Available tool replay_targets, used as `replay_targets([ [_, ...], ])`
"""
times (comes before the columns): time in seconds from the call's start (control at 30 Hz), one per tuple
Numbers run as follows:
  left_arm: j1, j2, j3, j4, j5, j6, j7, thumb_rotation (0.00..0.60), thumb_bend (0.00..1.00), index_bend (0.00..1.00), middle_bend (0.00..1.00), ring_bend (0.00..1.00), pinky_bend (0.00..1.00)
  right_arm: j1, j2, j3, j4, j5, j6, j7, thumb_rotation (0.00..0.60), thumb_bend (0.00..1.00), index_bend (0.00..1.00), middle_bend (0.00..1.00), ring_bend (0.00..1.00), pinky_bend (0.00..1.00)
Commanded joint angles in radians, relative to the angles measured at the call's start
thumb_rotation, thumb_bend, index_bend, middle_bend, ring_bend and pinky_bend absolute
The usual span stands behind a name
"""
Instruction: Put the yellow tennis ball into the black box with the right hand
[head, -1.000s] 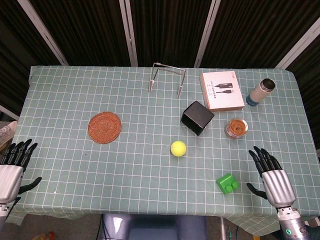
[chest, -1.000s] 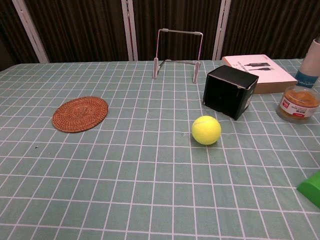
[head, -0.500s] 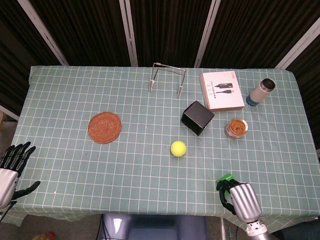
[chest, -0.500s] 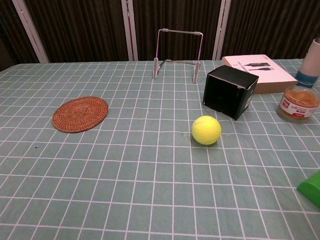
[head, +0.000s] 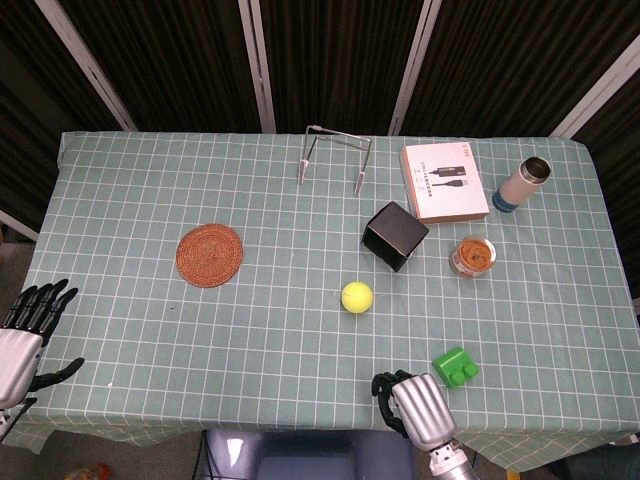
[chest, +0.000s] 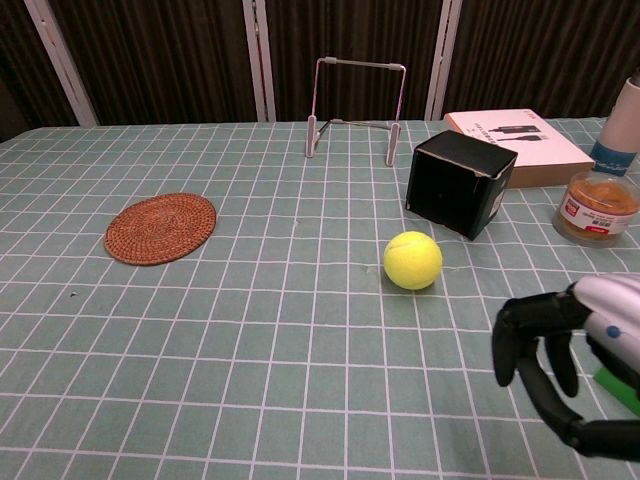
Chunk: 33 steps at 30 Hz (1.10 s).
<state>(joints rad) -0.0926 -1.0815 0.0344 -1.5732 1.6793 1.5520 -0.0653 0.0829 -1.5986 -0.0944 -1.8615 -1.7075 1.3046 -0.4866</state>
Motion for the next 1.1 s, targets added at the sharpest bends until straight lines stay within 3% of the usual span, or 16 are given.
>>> replay_targets([
  [0.03, -0.005, -0.001, -0.006, 0.005, -0.028, -0.023, -0.011, 0.6, 0.14, 0.0, 0.0, 0.0, 0.0, 0.03, -0.046, 0.035, -0.029, 0.062, -0.061, -0.02, 0.6, 0.67, 0.48, 0.63, 0.62, 0.9],
  [0.3, -0.009, -0.002, -0.023, 0.016, -0.066, -0.038, -0.022, 0.6, 0.14, 0.0, 0.0, 0.0, 0.0, 0.087, -0.138, 0.107, -0.029, 0.202, -0.153, -0.016, 0.6, 0.67, 0.36, 0.54, 0.57, 0.9],
  [1.1, -0.019, -0.015, -0.043, 0.029, -0.115, -0.067, -0.008, 0.6, 0.14, 0.0, 0.0, 0.0, 0.0, 0.262, -0.284, 0.255, 0.195, 0.406, -0.312, 0.174, 0.6, 0.67, 0.35, 0.52, 0.54, 0.86],
])
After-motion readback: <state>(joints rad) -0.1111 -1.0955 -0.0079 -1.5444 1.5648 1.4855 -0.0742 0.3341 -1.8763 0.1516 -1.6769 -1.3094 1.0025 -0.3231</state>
